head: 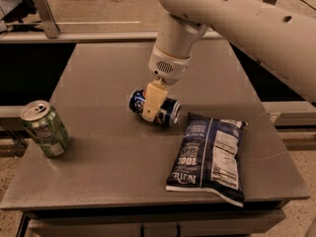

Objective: Move pepsi can near blue chip bag

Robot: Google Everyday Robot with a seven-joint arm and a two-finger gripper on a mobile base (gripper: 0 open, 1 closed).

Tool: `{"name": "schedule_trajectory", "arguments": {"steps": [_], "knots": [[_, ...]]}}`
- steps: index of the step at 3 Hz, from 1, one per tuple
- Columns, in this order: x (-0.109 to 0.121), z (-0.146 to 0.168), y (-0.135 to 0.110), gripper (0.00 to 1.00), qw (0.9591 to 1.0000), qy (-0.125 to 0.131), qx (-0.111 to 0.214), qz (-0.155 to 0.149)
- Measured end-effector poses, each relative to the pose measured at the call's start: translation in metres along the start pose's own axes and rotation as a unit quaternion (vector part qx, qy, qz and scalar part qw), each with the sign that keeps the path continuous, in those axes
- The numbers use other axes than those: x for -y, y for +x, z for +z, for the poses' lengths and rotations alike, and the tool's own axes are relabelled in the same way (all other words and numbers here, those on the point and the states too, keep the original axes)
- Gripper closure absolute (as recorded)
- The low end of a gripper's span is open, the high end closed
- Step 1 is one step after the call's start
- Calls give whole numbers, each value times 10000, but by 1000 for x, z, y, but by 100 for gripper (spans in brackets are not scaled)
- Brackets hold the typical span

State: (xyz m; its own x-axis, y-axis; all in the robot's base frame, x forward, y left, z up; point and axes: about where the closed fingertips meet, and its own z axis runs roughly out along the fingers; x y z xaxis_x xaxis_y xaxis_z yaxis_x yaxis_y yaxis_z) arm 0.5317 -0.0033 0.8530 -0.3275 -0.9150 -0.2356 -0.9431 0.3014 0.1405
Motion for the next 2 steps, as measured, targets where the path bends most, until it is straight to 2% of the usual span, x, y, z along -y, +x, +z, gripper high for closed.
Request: {"name": "schedule_trajectory", "arguments": {"steps": [1, 2], "knots": [[0, 0, -1, 0, 10000, 13, 15, -7], [0, 0, -1, 0, 10000, 13, 15, -7]]}}
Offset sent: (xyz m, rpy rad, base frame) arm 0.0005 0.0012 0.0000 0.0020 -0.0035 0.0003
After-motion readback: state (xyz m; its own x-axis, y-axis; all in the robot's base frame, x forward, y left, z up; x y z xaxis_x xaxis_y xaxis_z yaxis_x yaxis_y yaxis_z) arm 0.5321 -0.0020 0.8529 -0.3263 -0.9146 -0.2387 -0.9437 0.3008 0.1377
